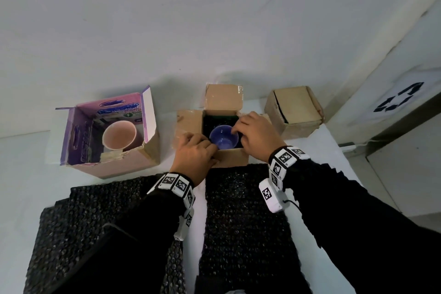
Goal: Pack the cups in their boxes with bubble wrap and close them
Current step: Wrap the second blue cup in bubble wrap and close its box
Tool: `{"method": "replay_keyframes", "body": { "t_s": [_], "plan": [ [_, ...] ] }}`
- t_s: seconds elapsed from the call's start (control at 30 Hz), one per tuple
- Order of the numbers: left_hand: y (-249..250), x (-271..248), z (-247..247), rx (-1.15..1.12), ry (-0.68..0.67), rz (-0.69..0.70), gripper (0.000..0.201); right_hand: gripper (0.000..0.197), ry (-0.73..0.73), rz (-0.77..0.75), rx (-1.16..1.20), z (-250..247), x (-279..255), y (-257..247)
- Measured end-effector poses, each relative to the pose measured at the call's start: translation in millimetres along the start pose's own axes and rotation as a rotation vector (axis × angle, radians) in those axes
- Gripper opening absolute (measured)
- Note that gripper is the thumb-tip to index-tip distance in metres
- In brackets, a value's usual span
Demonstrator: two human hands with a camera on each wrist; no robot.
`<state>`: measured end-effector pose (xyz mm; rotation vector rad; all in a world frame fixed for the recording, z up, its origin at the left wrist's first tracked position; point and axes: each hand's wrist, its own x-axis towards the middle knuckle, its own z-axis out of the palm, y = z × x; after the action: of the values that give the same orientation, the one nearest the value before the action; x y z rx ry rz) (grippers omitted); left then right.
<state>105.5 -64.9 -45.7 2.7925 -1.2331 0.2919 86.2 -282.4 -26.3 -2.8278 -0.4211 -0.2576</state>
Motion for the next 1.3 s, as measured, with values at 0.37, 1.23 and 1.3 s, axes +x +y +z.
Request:
{"method": "replay_keyframes", "body": {
  "t_s": [0.37,1.23,1.3],
  "plan": [
    [44,-65,10,-0.177,-0.051,-0.014,0.034,0.015,0.170,0.335,0.165,30,-123,-20],
    [57,-65,-53,-0.237,-0.126,-0.232,0.038,0.033,-0.263,0.413,0.229,-35,-117,-48],
    [47,-56,-71,-0.203,-0.021,-0.234,0.035,0.026,-0.238,0.428,0.171,-51,-105,-47]
  ]
}}
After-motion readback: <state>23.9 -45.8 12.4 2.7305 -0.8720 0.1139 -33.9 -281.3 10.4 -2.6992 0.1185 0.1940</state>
